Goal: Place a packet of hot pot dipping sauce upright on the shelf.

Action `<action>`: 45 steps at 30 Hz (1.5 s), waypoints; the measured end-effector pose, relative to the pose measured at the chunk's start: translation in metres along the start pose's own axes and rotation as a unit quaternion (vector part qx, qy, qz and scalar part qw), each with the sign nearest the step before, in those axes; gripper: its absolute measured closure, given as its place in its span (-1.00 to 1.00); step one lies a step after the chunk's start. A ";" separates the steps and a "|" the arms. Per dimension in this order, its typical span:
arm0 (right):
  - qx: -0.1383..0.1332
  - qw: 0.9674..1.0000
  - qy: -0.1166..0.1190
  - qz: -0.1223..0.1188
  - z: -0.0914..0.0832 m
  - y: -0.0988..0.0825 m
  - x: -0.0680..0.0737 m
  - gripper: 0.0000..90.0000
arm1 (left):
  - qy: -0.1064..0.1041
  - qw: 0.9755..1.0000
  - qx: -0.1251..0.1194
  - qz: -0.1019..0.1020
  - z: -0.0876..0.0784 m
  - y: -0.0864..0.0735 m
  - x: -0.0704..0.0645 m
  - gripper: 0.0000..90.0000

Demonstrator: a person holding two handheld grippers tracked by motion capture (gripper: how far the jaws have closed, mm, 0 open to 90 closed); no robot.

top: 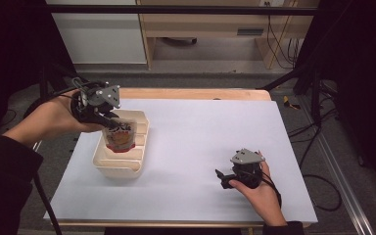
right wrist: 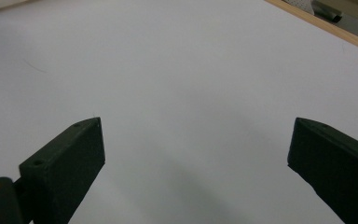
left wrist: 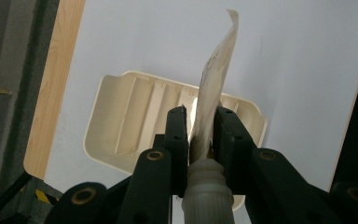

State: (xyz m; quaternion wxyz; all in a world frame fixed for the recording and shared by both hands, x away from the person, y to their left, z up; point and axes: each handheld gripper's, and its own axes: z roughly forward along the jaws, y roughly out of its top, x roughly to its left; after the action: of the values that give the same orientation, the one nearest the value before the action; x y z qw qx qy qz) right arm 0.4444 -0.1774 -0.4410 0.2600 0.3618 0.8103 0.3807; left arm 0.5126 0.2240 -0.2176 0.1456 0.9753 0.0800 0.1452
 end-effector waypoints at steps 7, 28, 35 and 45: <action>0.001 1.000 -0.003 0.005 0.001 -0.001 -0.001 -0.90 | 0.000 1.000 -0.008 -0.004 -0.002 -0.012 0.006 0.69; 0.007 1.000 -0.016 0.008 0.002 -0.004 -0.005 -0.89 | -0.011 1.000 -0.016 0.008 0.023 -0.026 0.029 0.69; 0.012 1.000 -0.018 0.005 0.003 -0.004 -0.004 -0.89 | -0.023 0.999 -0.009 0.021 0.038 -0.023 0.035 0.69; 0.013 1.000 -0.017 0.003 0.003 -0.005 -0.005 -0.89 | -0.024 0.999 -0.009 0.024 0.051 -0.018 0.045 0.69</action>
State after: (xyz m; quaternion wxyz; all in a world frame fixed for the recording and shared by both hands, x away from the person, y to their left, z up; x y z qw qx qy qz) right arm 0.4474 -0.1825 -0.4464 0.2682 0.3740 0.8097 0.3642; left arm 0.5685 0.2368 -0.2577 0.1523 0.9789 0.0514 0.1259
